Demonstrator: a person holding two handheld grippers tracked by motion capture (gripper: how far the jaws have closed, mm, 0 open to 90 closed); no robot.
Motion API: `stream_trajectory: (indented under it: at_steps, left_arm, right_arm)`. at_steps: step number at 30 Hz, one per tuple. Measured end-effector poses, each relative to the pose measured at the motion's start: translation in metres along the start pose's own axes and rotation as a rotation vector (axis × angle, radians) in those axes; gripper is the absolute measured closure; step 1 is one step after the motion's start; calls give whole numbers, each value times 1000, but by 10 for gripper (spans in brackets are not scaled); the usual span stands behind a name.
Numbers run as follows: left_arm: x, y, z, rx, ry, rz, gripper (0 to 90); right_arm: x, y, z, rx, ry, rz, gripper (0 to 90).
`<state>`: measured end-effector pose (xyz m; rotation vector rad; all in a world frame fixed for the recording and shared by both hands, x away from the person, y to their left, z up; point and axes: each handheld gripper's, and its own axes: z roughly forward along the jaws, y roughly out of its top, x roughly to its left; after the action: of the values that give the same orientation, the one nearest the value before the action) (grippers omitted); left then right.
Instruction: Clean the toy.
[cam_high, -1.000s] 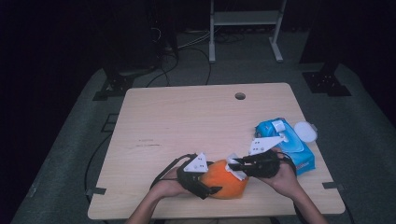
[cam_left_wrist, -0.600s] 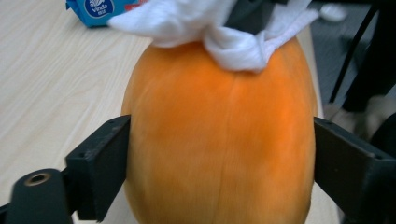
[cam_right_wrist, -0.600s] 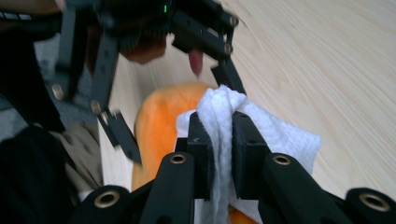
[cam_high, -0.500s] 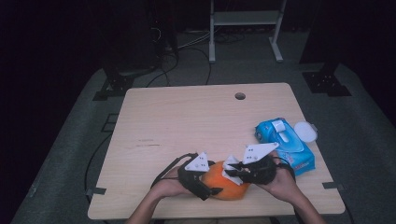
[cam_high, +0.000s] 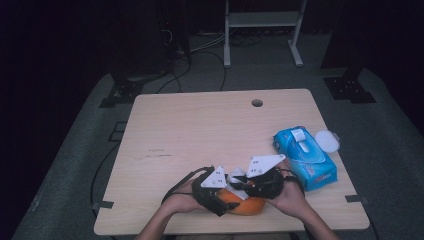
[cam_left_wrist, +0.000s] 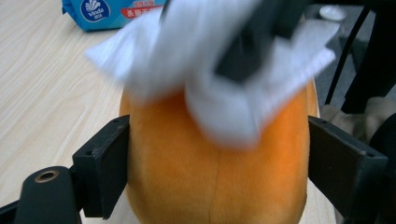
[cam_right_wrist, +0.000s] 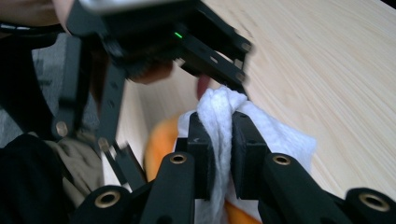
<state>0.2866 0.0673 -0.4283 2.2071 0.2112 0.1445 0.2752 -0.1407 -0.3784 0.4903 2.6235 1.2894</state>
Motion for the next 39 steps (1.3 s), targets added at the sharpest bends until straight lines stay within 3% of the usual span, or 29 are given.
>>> stream_trajectory:
  at_steps: [6,9,12,13,17,21,24,36,39]
  left_arm:
    - [6,-4,-1,0,-19,-44,151]
    - [8,-3,-1,10,-35,-53,124]
    - [10,-4,0,36,-29,-90,44]
    - [13,-5,1,45,-45,-114,22]
    - [17,-9,3,46,-73,-159,14]
    - [15,-8,5,46,-55,-138,14]
    - [15,-7,3,52,-57,-144,66]
    - [11,-2,4,80,-27,-136,67]
    - [12,-1,4,61,-20,-111,68]
  right_arm:
    - [-21,-32,-31,-31,3,120,788]
    - [-25,-43,-34,-26,20,154,788]
    - [-22,-42,-30,-14,26,137,788]
    - [-21,-41,-30,-10,25,129,789]
    - [-21,-43,-28,-10,34,133,789]
    - [-23,-44,-28,-12,31,135,788]
    - [-22,-44,-28,-10,26,131,788]
    - [-23,-45,-27,-13,21,131,786]
    - [-23,-45,-28,-10,11,131,785]
